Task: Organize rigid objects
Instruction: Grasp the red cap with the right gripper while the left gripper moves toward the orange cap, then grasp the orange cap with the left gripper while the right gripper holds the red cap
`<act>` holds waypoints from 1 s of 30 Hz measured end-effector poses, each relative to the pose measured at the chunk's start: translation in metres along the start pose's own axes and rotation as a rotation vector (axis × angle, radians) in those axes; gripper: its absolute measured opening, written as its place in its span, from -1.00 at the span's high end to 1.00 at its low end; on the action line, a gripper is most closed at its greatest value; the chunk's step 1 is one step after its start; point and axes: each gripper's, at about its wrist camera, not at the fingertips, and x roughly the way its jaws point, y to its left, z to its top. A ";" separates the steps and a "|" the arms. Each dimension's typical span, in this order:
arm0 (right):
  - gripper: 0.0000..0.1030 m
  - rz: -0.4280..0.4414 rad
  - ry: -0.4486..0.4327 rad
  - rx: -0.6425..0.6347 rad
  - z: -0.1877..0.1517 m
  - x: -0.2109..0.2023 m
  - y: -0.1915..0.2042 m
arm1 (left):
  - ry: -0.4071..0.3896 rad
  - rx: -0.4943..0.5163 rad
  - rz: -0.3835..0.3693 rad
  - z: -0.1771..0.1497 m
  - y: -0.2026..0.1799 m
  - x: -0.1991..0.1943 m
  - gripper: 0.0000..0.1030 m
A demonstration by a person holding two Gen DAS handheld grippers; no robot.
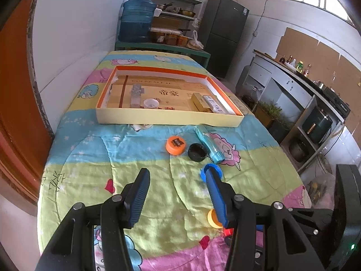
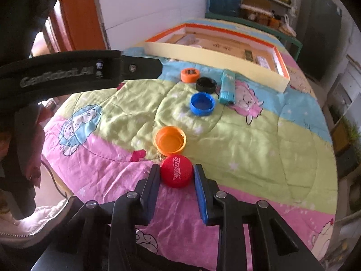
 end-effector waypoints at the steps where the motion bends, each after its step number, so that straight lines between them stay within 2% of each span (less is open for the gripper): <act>1: 0.41 -0.005 -0.002 0.005 0.000 0.000 -0.002 | 0.001 0.002 -0.008 -0.001 -0.001 0.000 0.00; 5: 0.41 -0.047 -0.012 0.047 0.003 -0.005 -0.020 | 0.015 0.019 -0.050 -0.006 -0.008 0.002 0.00; 8: 0.41 -0.126 -0.023 0.099 0.003 -0.011 -0.042 | 0.038 0.049 -0.086 -0.013 -0.020 0.007 0.00; 13: 0.41 -0.189 -0.044 0.204 0.006 -0.019 -0.080 | 0.077 0.112 -0.109 -0.029 -0.040 0.016 0.00; 19: 0.40 -0.185 -0.059 0.214 0.011 -0.021 -0.087 | 0.105 0.157 -0.067 -0.044 -0.049 0.029 0.04; 21: 0.40 -0.177 -0.058 0.211 0.011 -0.019 -0.084 | 0.113 0.165 -0.042 -0.048 -0.048 0.033 0.32; 22: 0.40 -0.174 -0.058 0.209 0.012 -0.018 -0.083 | 0.110 0.173 -0.026 -0.049 -0.047 0.033 0.39; 30: 0.40 -0.142 -0.070 0.185 0.021 -0.013 -0.071 | 0.091 0.171 -0.037 -0.048 -0.043 0.030 0.40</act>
